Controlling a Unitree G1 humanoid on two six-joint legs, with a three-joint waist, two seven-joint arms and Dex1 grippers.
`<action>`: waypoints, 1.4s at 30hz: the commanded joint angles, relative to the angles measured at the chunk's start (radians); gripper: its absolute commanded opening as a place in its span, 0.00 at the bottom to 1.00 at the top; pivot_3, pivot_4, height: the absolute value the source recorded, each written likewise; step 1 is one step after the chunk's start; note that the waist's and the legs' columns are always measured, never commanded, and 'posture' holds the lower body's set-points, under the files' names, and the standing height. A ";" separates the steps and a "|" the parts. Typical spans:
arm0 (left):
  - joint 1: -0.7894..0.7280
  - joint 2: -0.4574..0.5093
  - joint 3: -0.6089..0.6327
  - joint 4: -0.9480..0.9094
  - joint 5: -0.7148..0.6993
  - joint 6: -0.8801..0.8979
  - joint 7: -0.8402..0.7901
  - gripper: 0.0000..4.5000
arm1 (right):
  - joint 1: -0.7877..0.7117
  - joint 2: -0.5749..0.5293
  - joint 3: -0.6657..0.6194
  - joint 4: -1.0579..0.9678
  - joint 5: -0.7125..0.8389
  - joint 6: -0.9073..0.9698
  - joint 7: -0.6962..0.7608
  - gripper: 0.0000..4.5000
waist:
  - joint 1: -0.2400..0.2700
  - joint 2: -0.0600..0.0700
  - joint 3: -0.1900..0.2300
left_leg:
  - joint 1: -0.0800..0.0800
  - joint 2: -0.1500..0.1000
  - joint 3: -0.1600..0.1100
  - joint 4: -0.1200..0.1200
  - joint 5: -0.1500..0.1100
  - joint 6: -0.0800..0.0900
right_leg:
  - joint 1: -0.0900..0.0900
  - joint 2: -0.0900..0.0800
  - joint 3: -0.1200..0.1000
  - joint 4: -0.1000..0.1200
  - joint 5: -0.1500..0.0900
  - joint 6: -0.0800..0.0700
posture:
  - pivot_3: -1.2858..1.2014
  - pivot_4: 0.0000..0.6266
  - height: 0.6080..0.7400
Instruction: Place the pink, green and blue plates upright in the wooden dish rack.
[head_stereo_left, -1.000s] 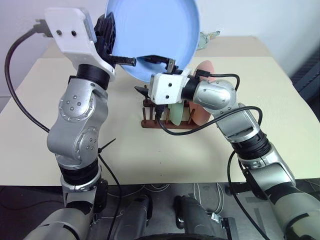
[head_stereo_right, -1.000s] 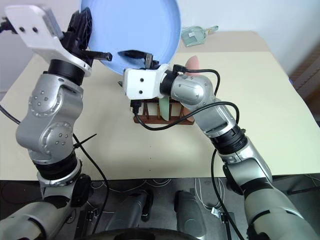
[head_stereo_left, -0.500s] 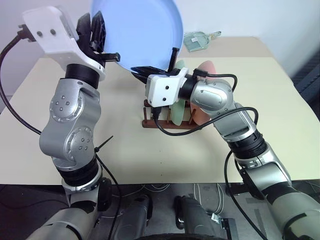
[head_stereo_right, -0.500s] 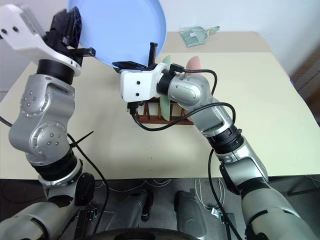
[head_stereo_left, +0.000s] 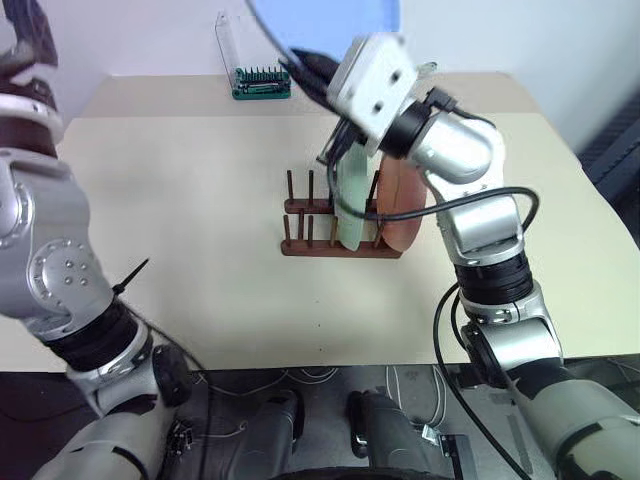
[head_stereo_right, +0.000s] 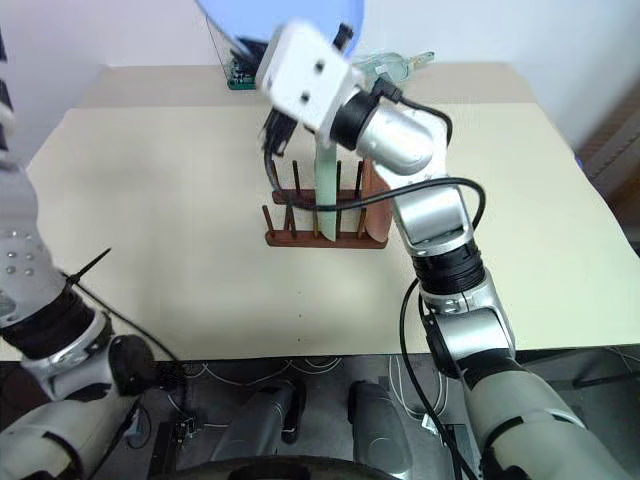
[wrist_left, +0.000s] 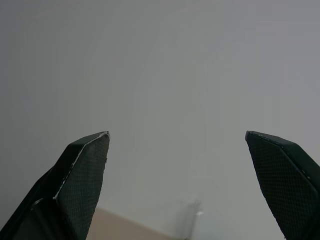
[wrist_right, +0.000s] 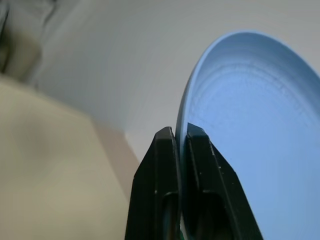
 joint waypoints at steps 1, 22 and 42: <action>0.106 0.073 -0.014 0.026 0.014 -0.021 -0.112 0.99 | -0.036 0.021 -0.103 -0.144 0.209 0.168 0.000 0.00 | -0.003 0.000 0.000 | 0.000 0.000 0.000 0.000 -0.001 0.002 | 0.000 0.000 0.000 0.000 0.000 0.000 | 0.52 0.24 0.96; 0.553 0.046 -0.278 0.159 0.138 -0.306 -0.439 0.99 | 0.084 0.175 -0.322 -0.236 1.580 0.748 -0.915 0.00 | -0.006 0.002 -0.001 | 0.001 0.002 0.001 -0.006 -0.003 0.005 | -0.003 -0.001 0.001 -0.001 0.000 -0.005 | 0.52 0.24 0.96; 0.576 0.004 -0.300 0.154 0.166 -0.329 -0.431 0.99 | 0.084 0.203 -0.209 -0.108 1.681 0.455 -1.246 0.00 | -0.006 0.002 0.000 | 0.000 0.003 0.001 -0.006 -0.003 0.006 | -0.003 0.000 0.001 -0.002 0.001 -0.004 | 0.52 0.24 0.96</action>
